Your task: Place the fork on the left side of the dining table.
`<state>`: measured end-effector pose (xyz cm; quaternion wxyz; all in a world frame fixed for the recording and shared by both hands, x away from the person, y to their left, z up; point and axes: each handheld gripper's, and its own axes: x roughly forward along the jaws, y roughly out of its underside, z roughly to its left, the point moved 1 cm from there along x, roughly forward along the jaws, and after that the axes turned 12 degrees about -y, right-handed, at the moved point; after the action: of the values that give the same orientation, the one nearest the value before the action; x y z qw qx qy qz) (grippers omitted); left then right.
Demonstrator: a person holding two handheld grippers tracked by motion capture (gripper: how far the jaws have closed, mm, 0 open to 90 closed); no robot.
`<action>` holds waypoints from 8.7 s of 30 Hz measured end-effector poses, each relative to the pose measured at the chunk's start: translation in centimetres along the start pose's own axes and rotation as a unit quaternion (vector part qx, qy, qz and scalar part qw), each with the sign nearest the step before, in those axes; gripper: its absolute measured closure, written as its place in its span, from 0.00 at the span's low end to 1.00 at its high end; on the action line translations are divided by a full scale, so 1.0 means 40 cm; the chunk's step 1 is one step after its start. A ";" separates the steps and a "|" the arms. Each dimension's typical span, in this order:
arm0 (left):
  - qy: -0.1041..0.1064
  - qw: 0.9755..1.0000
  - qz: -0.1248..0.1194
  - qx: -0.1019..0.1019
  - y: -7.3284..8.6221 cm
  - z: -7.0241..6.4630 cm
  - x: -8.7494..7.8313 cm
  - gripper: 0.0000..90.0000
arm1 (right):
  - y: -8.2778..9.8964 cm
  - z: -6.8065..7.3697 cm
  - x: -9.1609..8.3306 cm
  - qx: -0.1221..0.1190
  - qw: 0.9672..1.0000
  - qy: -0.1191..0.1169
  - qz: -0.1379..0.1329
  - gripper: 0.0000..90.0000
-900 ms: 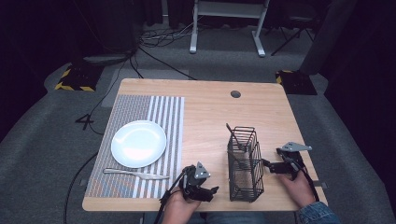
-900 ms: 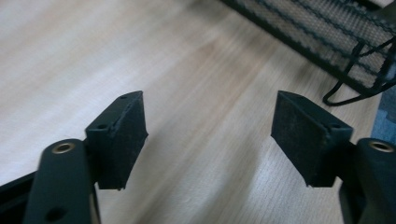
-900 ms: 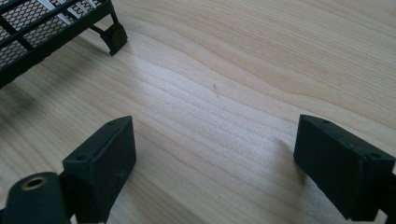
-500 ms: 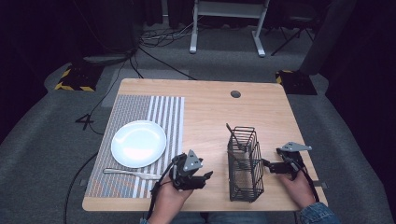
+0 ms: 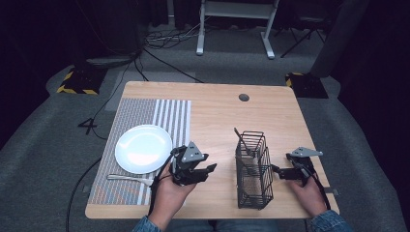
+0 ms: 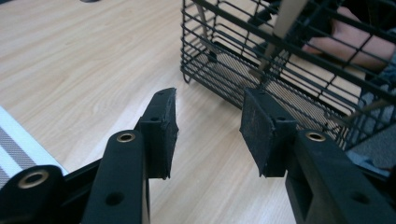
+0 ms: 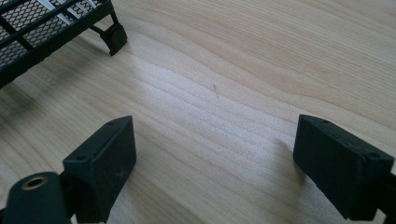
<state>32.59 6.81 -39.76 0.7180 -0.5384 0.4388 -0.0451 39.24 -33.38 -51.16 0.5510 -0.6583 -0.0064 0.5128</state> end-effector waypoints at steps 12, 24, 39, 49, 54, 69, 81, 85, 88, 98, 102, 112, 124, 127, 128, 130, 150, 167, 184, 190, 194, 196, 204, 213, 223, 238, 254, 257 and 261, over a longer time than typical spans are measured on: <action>0.019 1.000 0.016 -0.008 -0.071 0.029 0.003 0.60 | 0.000 0.001 0.000 -0.001 1.000 0.003 0.000 0.15; 0.027 1.000 0.001 0.007 -0.158 0.045 0.036 0.59 | -0.001 0.002 0.001 0.001 1.000 0.004 0.000 0.15; 0.042 0.999 0.002 0.013 -0.217 0.043 0.102 0.59 | -0.001 0.003 0.001 0.003 1.000 0.006 -0.001 0.15; 0.050 0.999 -0.003 -0.006 -0.228 0.038 0.163 0.61 | -0.001 0.003 0.001 0.004 1.000 0.006 -0.001 0.15; 0.051 0.999 -0.001 -0.008 -0.234 0.030 0.187 0.64 | -0.001 0.003 0.001 0.004 1.000 0.006 -0.001 0.15; 0.077 0.996 0.024 -0.033 -0.230 0.035 0.203 0.90 | -0.001 0.003 0.001 0.003 1.000 0.006 -0.001 0.15; 0.066 0.998 0.013 -0.004 -0.255 0.004 0.174 0.96 | -0.001 0.003 0.001 0.003 1.000 0.006 -0.001 0.15; 0.061 0.998 0.011 0.007 -0.269 0.000 0.157 0.96 | -0.001 0.003 0.001 0.003 1.000 0.006 -0.001 0.15; 0.057 0.998 0.008 0.014 -0.278 0.000 0.143 0.96 | -0.001 0.003 0.001 0.003 1.000 0.006 -0.001 0.15; 0.052 0.998 -0.007 0.037 -0.312 0.000 0.091 0.96 | -0.001 0.003 0.001 0.002 1.000 0.006 -0.001 0.16; 0.058 0.997 -0.013 0.046 -0.327 0.000 0.068 0.96 | 0.000 0.003 0.001 0.002 1.000 0.006 -0.001 0.16; 0.065 0.997 -0.024 0.045 -0.353 0.031 0.015 0.96 | 0.000 0.003 0.001 0.002 1.000 0.006 -0.001 0.16; 0.049 0.997 -0.043 0.036 -0.371 0.089 -0.054 0.96 | -0.001 0.003 0.001 0.002 1.000 0.006 -0.001 0.16; 0.039 0.998 -0.046 0.026 -0.371 0.114 -0.067 0.96 | -0.001 0.003 0.001 0.003 1.000 0.006 -0.001 0.16; 0.037 0.998 -0.045 0.022 -0.370 0.122 -0.070 0.96 | -0.001 0.003 0.001 0.003 1.000 0.006 -0.001 0.16; 0.030 0.998 -0.045 0.016 -0.368 0.136 -0.075 0.96 | -0.001 0.003 0.001 0.003 1.000 0.006 -0.001 0.16; -0.021 0.998 -0.057 -0.036 -0.301 0.278 -0.125 0.96 | -0.002 0.002 0.002 0.003 1.000 0.005 -0.001 0.16; -0.043 0.995 -0.053 -0.068 -0.265 0.418 -0.101 0.96 | -0.002 0.003 0.002 0.003 1.000 0.005 -0.001 0.16; -0.061 0.993 -0.036 -0.094 -0.240 0.539 -0.030 0.96 | -0.002 0.003 0.002 0.003 1.000 0.006 -0.001 0.16; -0.065 0.991 -0.024 -0.112 -0.228 0.573 0.000 0.96 | -0.002 0.004 0.003 0.005 1.000 0.007 -0.002 0.16; -0.073 0.990 -0.007 -0.124 -0.214 0.596 0.021 0.96 | -0.002 0.004 0.003 0.005 1.000 0.008 -0.002 0.16; -0.073 0.989 -0.002 -0.131 -0.206 0.606 0.030 0.96 | -0.002 0.004 0.003 0.005 1.000 0.008 -0.002 0.16; -0.075 0.985 0.023 -0.156 -0.164 0.640 0.045 0.96 | -0.003 0.004 0.003 0.005 1.000 0.008 -0.002 0.16; -0.090 0.980 0.037 -0.174 -0.125 0.665 0.036 0.96 | -0.003 0.004 0.003 0.005 1.000 0.008 -0.002 0.16; -0.101 0.975 0.055 -0.191 -0.098 0.684 0.033 0.96 | -0.003 0.004 0.003 0.005 1.000 0.008 -0.002 0.16; -0.097 0.963 0.072 -0.240 -0.061 0.713 0.037 0.96 | -0.003 0.004 0.003 0.005 1.000 0.008 -0.002 0.16; -0.171 0.969 0.083 -0.157 -0.037 0.730 0.068 0.79 | -0.003 0.004 0.003 0.005 1.000 0.008 -0.002 0.16; -0.190 0.968 0.091 -0.133 -0.031 0.733 0.078 0.73 | -0.003 0.004 0.003 0.005 1.000 0.008 -0.002 0.16; -0.198 0.966 0.100 -0.135 -0.021 0.743 0.090 0.68 | -0.003 0.004 0.003 0.005 1.000 0.008 -0.002 0.16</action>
<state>55.30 26.31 -40.13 0.7120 -0.5817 0.3420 0.1942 39.25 -33.16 -51.14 0.5552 -0.6599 -0.0003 0.5062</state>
